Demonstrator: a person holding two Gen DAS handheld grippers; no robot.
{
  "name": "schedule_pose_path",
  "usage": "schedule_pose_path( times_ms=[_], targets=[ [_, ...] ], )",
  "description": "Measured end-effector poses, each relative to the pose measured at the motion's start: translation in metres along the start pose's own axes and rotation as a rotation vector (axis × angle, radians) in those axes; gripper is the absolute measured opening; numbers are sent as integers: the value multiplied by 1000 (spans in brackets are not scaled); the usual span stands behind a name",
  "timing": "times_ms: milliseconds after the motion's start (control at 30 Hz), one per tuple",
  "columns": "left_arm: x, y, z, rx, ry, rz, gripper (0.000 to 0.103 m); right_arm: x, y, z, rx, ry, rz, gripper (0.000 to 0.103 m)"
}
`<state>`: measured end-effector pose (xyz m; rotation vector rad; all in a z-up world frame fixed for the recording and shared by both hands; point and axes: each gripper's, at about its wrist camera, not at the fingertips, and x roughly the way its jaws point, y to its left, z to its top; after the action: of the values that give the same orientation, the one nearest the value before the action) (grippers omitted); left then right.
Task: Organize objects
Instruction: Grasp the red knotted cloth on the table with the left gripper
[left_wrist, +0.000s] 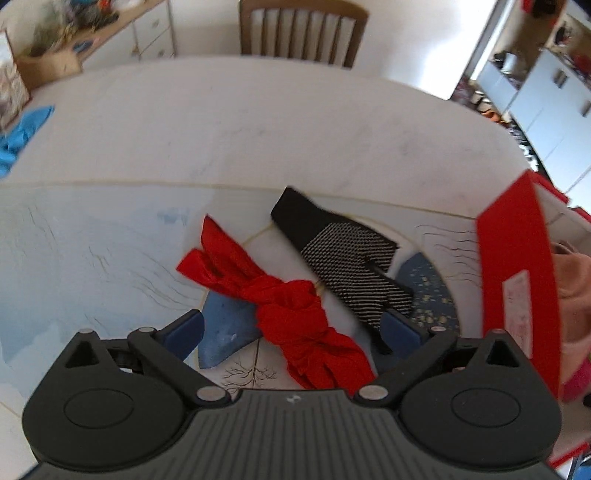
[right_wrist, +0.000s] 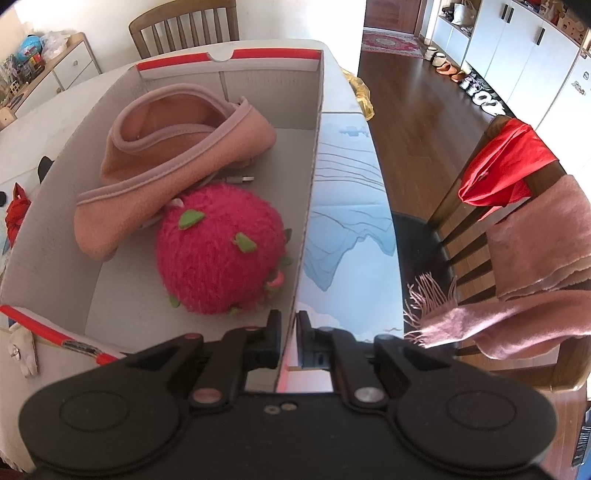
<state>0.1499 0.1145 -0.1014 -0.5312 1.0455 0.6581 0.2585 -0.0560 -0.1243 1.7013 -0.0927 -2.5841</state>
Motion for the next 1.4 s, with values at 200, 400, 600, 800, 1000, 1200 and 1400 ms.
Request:
schedule_pose_path(
  times_ms=[200,400,600,800,1000,1200,1400],
  targets=[
    [31,-2,1,-27,40,53,102,0,1,0,-161,13,64,7],
    [51,-3,4,-42,64,72,102,0,1,0,-173,13,67,7],
    [56,2,3,-64,67,86,98,0,1,-1,-180,12,66,7],
    [49,4,1,-77,56,76,64,0,1,0,-189,13,70,7],
    [38,2,1,-71,34,30,39,1,1,-1,-200,14,74,7],
    [28,5,1,-57,22,-8,33,1,1,-1,-209,13,75,7],
    [7,2,2,1,11,-33,32,2,1,-1,-216,11,75,6]
  ],
)
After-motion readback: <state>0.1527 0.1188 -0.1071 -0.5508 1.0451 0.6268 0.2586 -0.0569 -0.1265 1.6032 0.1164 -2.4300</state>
